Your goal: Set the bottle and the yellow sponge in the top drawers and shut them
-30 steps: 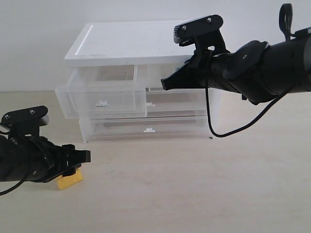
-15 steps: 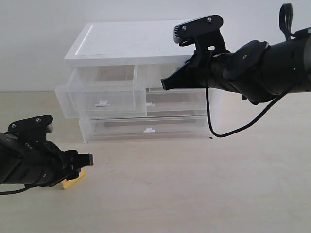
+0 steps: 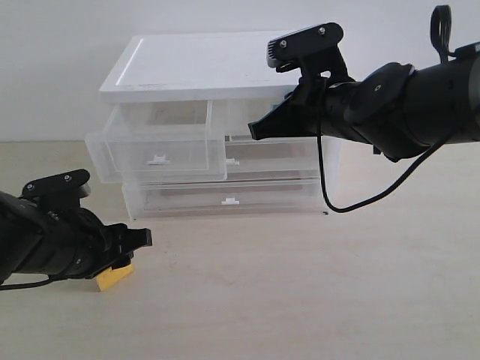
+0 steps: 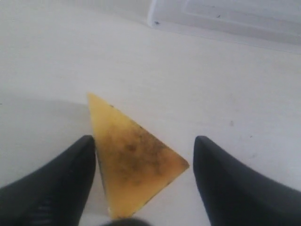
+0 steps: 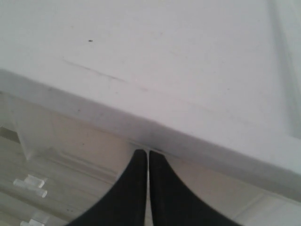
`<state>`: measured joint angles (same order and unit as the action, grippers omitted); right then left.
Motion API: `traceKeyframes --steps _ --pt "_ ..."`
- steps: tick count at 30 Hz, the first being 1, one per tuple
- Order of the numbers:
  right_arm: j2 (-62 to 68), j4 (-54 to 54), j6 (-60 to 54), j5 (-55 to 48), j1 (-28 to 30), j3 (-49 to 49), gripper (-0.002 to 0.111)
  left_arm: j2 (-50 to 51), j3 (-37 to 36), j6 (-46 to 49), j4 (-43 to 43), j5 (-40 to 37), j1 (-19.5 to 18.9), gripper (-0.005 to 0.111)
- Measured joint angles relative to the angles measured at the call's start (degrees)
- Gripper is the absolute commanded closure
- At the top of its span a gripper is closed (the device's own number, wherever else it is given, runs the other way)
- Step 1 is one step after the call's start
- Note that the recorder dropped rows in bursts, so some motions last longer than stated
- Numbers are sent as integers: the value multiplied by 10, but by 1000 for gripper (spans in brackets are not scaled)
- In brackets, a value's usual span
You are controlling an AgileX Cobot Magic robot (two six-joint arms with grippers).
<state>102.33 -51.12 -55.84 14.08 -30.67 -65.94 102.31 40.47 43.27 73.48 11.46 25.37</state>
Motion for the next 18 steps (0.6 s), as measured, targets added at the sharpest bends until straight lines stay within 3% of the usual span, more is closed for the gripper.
traceKeyframes --steps 4,18 --pt "0 0 0 0 0 0 108 1 9 3 0 -7 0 33" --pt "0 2 -2 -1 0 0 108 43 13 9 -1 3 0 34"
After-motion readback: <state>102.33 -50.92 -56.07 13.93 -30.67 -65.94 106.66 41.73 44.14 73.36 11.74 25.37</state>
